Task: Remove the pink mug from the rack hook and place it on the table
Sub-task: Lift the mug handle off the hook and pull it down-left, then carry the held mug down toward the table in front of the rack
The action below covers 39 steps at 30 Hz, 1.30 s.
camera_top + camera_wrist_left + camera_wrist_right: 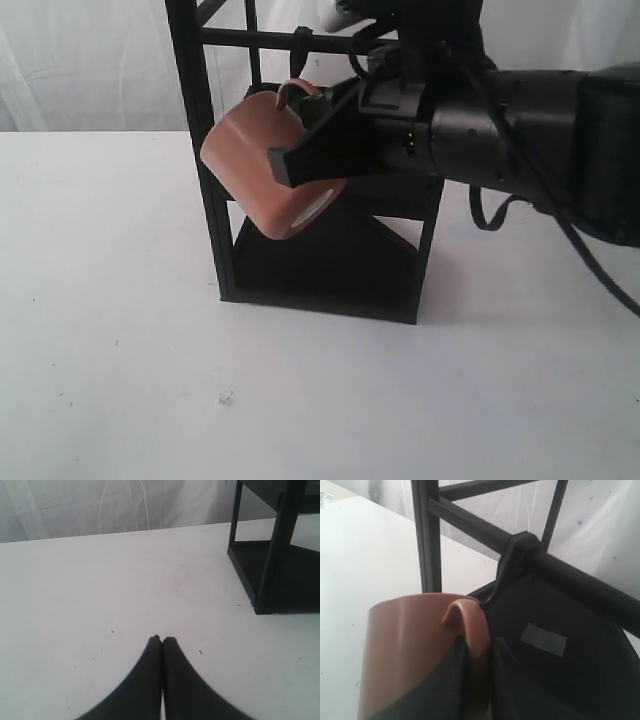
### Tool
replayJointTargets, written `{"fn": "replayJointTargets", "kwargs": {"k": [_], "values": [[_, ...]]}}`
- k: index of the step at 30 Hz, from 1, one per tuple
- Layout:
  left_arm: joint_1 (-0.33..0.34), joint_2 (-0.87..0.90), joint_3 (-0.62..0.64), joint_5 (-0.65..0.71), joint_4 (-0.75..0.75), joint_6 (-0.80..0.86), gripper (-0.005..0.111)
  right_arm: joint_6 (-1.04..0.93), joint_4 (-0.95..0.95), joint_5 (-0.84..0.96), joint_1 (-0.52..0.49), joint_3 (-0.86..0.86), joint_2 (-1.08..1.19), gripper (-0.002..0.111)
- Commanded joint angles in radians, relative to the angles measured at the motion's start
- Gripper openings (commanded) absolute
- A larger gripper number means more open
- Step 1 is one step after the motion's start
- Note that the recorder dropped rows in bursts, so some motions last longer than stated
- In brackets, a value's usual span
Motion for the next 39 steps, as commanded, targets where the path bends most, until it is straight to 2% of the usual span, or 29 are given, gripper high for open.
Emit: {"fn": "replayJointTargets", "kwargs": {"k": [1,6,10,15,20,24,39], "values": [[-0.004,-0.004,0.004,-0.002,0.004,-0.002,0.0,0.007,-0.004,0.039,0.0,0.05,-0.093,0.0],[-0.004,-0.004,0.004,-0.002,0.004,-0.002,0.0,0.005,-0.004,0.098,0.0,0.14,-0.178,0.0],[-0.004,-0.004,0.004,-0.002,0.004,-0.002,0.0,-0.039,-0.004,0.237,0.0,0.25,-0.237,0.0],[-0.004,-0.004,0.004,-0.002,0.004,-0.002,0.0,-0.076,-0.004,0.298,0.0,0.317,-0.257,0.0],[-0.004,-0.004,0.004,-0.002,0.004,-0.002,0.0,-0.147,-0.004,0.452,-0.002,0.346,-0.257,0.0],[-0.004,-0.004,0.004,-0.002,0.004,-0.002,0.0,-0.141,-0.004,0.392,-0.002,0.346,-0.257,0.0],[-0.004,-0.004,0.004,-0.002,0.004,-0.002,0.0,-0.079,-0.004,0.399,-0.002,0.348,-0.257,0.0]]}}
